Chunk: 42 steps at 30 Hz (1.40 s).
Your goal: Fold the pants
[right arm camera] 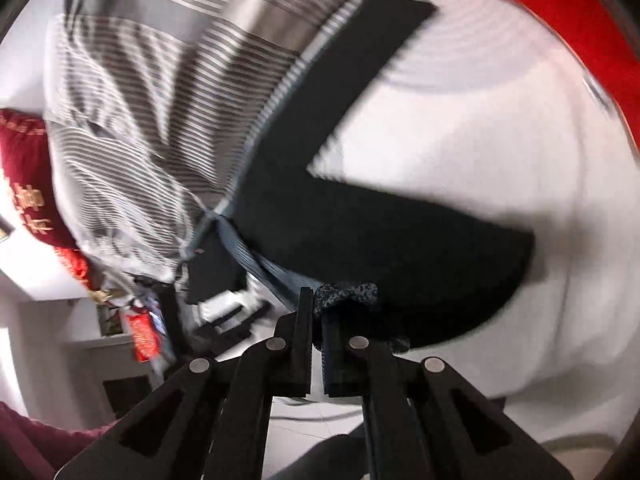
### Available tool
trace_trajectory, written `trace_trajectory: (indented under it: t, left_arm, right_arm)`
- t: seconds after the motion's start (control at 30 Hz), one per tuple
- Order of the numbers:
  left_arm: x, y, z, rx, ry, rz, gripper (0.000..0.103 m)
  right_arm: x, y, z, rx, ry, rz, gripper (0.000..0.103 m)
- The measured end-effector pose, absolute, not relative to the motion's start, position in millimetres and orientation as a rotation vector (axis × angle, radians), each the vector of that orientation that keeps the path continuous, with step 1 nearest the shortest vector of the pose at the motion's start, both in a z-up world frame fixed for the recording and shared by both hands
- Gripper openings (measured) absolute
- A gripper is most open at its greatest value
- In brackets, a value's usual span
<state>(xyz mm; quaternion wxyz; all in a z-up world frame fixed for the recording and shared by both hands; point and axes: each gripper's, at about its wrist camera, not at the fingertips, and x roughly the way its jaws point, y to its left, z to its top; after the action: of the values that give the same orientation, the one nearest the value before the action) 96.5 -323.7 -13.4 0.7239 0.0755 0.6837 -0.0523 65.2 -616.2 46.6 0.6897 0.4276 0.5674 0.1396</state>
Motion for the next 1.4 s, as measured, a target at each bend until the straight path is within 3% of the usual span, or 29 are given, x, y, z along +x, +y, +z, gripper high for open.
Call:
trace_trajectory:
  t: [0.43,0.67,0.93,1.13,1.23,1.3,1.4]
  left_arm:
    - [131,-390,3,0.077,1.488,-0.092,0.077]
    - [215,-407,18,0.036,1.363,-0.029,0.077]
    - [255,-393,-5,0.038,1.385,0.064,0.077]
    - [276,-384,-19,0.015,1.403,0.081,0.077]
    - [281,-390,-28,0.033,1.406,0.092,0.077]
    - [284,-394,-34,0.052,1.397,0.096,0.077]
    - [288,-397,-42,0.068,1.398,0.103,0.077]
  right_arm:
    - [234,-671,101,0.802,1.164,0.374,0.003]
    - [332,-694,60,0.653,1.231,0.243,0.003]
    - [379,-691,-11,0.499,1.384,0.112,0.004]
    - [374,-683,15,0.426,1.334,0.078,0.009]
    - [359,-676,36,0.390,1.273,0.077,0.028]
    - [351,-676,46,0.372,1.230,0.032,0.089]
    - [342,-685,56,0.399,1.176,-0.033,0.091]
